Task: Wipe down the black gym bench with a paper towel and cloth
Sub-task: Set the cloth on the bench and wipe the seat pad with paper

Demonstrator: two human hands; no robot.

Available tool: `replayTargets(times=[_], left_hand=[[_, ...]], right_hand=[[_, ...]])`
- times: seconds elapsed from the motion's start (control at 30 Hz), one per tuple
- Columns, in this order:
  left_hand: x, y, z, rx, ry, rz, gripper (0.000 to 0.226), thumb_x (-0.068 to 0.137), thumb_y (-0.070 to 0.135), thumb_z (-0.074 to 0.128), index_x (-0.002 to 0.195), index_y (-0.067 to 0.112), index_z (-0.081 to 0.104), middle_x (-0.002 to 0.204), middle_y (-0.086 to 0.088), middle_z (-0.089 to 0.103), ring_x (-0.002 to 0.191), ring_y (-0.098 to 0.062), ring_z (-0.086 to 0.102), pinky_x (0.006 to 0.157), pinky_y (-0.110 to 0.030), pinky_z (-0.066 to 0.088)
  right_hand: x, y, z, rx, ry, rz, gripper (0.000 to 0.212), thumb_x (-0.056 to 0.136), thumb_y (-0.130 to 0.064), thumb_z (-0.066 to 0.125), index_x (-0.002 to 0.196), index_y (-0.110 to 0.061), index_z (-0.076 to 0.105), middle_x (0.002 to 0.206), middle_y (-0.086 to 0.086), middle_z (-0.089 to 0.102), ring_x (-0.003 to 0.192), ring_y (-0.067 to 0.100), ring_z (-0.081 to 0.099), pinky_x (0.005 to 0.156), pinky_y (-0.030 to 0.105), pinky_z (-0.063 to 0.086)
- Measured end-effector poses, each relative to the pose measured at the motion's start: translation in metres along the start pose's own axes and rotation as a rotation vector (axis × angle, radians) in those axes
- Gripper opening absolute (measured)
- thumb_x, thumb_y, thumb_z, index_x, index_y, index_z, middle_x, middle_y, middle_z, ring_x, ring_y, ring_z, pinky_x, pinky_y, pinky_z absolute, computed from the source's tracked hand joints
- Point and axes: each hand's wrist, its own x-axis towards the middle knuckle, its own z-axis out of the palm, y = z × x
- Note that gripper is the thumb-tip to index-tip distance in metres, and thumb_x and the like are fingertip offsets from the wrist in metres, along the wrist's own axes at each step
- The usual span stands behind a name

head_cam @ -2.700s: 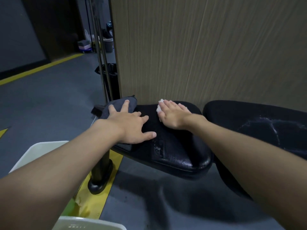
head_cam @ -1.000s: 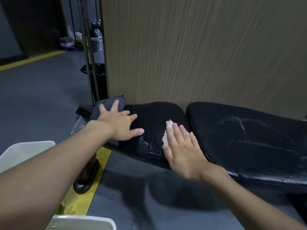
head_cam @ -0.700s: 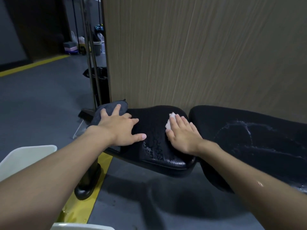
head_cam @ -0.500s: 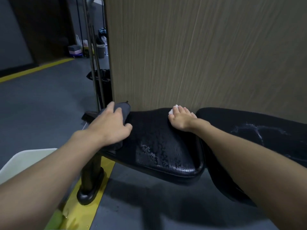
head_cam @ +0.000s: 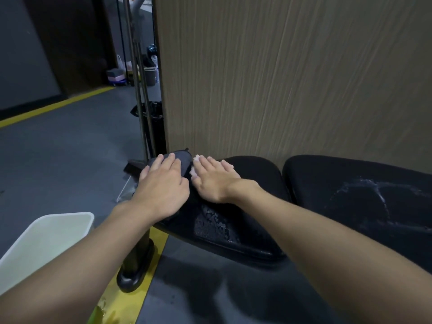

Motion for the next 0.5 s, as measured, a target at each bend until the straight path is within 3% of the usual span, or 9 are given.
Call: replayTargets(times=[0.1, 0.33, 0.5], left_hand=[[-0.001, -0.002, 0.003, -0.01, 0.003, 0.001, 0.059, 0.099, 0.024, 0.03, 0.155, 0.011, 0.017, 0.165, 0.0, 0.006, 0.151, -0.019, 0.0, 0.121, -0.044, 0.006], [-0.001, -0.003, 0.004, -0.006, 0.011, 0.025, 0.058, 0.099, 0.024, 0.032, 0.153, 0.009, 0.02, 0.165, -0.004, 0.007, 0.15, -0.022, 0.001, 0.12, -0.046, 0.007], [0.0, -0.004, 0.008, -0.022, 0.025, 0.028, 0.058, 0.099, 0.025, 0.03, 0.154, 0.009, 0.019, 0.165, -0.003, 0.006, 0.15, -0.022, 0.0, 0.12, -0.046, 0.006]], right_hand=[[-0.009, 0.025, -0.001, 0.0, 0.0, 0.02, 0.06, 0.105, -0.042, 0.011, 0.159, -0.02, -0.003, 0.167, -0.002, -0.006, 0.152, 0.015, -0.007, 0.122, 0.042, -0.005], [-0.025, 0.111, -0.003, 0.068, 0.061, 0.306, 0.063, 0.101, -0.043, 0.014, 0.158, -0.018, 0.005, 0.167, -0.001, 0.003, 0.153, 0.018, 0.001, 0.122, 0.045, 0.005], [-0.026, 0.083, -0.001, 0.044, 0.053, 0.408, 0.064, 0.102, -0.042, 0.012, 0.159, -0.015, 0.0, 0.167, 0.001, -0.002, 0.153, 0.02, -0.004, 0.122, 0.048, 0.001]])
